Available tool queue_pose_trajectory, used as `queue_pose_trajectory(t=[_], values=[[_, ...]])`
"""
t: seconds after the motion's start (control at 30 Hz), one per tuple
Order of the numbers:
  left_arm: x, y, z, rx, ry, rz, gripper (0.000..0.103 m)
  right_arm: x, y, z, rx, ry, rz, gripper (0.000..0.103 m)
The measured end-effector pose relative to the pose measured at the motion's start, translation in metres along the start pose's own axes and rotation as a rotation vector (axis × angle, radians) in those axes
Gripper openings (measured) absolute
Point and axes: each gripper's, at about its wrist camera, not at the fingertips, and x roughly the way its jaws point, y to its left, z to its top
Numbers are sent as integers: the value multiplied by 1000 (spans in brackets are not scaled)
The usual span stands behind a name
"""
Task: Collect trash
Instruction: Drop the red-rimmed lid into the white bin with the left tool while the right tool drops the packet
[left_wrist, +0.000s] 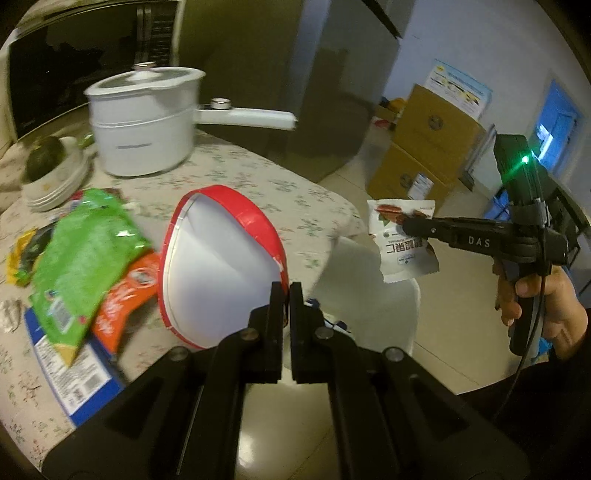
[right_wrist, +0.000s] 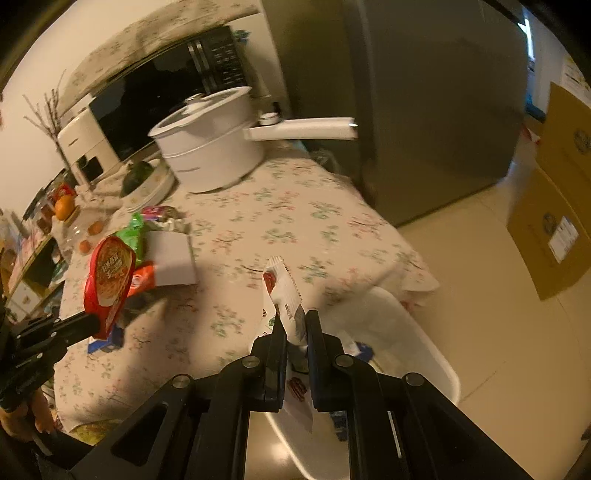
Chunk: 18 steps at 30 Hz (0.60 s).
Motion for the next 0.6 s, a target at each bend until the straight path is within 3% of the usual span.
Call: queue_pose_trajectory(t=[0.37, 0.6], values=[[57, -80, -7, 147, 99, -102, 3, -6, -54, -19, 57, 45, -75, 10], [100, -105, -20, 209, 196, -117, 4, -7, -77, -28, 80, 63, -101, 10]])
